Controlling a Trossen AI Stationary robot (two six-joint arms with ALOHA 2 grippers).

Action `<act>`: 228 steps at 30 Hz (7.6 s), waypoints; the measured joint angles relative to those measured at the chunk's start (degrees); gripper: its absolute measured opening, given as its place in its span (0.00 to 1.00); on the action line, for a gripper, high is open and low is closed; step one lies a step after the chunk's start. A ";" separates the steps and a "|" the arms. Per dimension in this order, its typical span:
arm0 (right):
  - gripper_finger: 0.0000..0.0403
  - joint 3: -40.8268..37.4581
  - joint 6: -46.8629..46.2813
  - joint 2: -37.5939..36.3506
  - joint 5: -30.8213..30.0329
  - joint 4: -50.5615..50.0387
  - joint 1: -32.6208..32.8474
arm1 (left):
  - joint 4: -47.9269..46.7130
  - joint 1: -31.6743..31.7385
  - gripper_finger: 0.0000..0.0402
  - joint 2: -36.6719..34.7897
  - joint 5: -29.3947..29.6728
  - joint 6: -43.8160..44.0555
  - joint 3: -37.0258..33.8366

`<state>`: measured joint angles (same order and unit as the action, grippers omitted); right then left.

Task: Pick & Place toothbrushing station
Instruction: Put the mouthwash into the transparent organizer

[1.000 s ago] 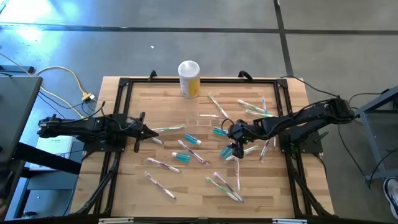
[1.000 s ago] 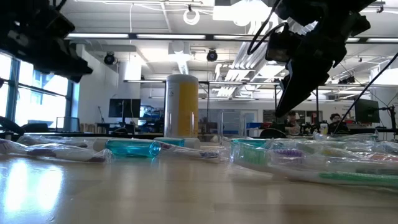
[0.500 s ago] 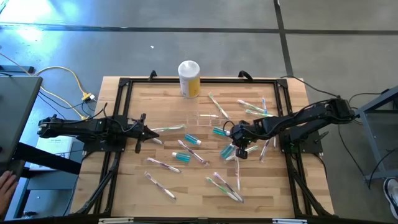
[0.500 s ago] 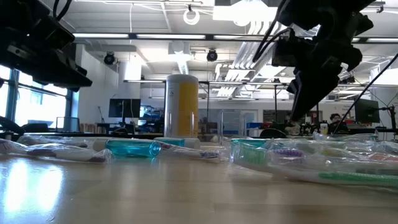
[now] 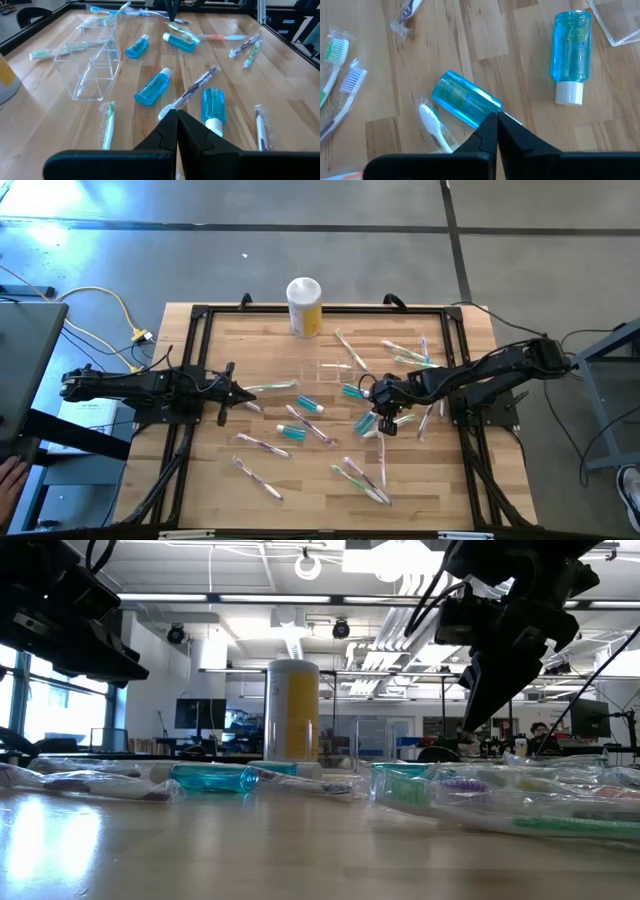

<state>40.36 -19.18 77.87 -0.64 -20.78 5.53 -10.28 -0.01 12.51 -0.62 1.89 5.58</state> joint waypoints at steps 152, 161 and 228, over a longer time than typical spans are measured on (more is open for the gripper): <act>0.22 -0.09 20.48 13.03 -5.85 3.83 4.46 | -9.46 -0.02 0.00 22.81 -1.20 -1.40 26.95; 0.22 3.21 20.83 13.18 -14.35 -0.65 8.41 | -1.47 0.00 0.08 35.99 -5.21 4.49 26.93; 0.23 21.99 52.45 13.57 -42.91 -2.60 15.70 | 38.12 0.00 0.42 74.03 -16.60 25.75 39.45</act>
<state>62.35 33.27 91.44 -43.55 -23.38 21.24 27.83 -0.01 86.54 -17.23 27.63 45.04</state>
